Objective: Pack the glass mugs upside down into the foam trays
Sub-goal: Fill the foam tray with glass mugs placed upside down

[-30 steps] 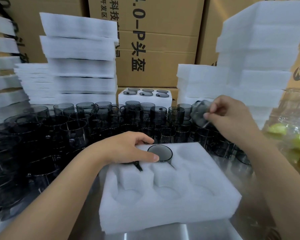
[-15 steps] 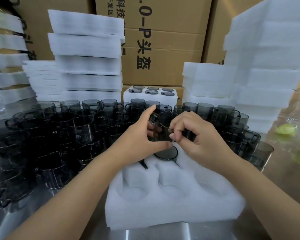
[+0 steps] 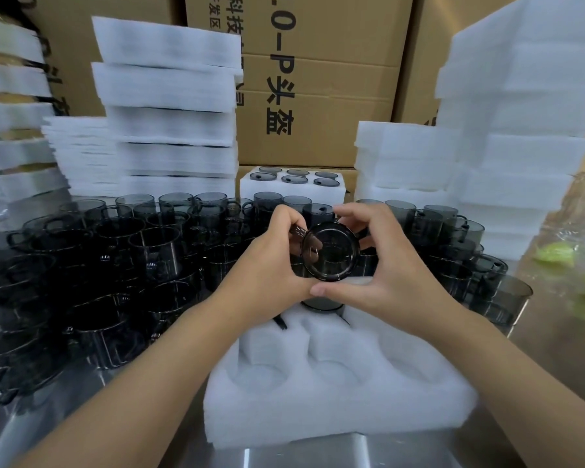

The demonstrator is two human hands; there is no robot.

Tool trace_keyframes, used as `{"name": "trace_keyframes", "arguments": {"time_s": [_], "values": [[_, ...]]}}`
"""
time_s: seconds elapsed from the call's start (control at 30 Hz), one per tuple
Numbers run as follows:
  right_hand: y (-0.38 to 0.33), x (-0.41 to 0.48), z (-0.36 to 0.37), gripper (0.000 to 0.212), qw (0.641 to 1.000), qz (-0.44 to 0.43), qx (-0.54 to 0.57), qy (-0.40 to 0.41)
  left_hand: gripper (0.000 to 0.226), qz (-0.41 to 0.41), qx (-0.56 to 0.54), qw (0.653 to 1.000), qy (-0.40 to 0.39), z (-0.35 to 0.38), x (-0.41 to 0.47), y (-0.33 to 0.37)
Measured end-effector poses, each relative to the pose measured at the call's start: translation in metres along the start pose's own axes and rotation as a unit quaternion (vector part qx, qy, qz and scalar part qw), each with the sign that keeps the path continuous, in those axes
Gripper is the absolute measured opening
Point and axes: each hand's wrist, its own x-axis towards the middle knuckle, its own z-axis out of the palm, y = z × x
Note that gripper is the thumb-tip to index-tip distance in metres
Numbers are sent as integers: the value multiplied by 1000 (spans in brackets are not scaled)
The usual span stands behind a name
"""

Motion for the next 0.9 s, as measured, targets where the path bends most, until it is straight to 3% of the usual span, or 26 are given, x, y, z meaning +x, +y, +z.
{"name": "trace_keyframes", "arguments": {"time_s": [0.37, 0.5, 0.7, 0.9], "values": [[-2, 2, 0, 60, 996, 31, 50, 64, 48, -2, 2, 1000, 30, 0, -2, 7], [1, 2, 0, 59, 996, 39, 43, 68, 43, -6, -4, 999, 31, 1, -3, 7], [8, 4, 1, 61, 994, 63, 30, 89, 12, 28, -13, 999, -5, 1, -3, 6], [15, 6, 2, 67, 991, 99, 55, 66, 19, 55, 6, 998, -34, 3, -3, 5]]}}
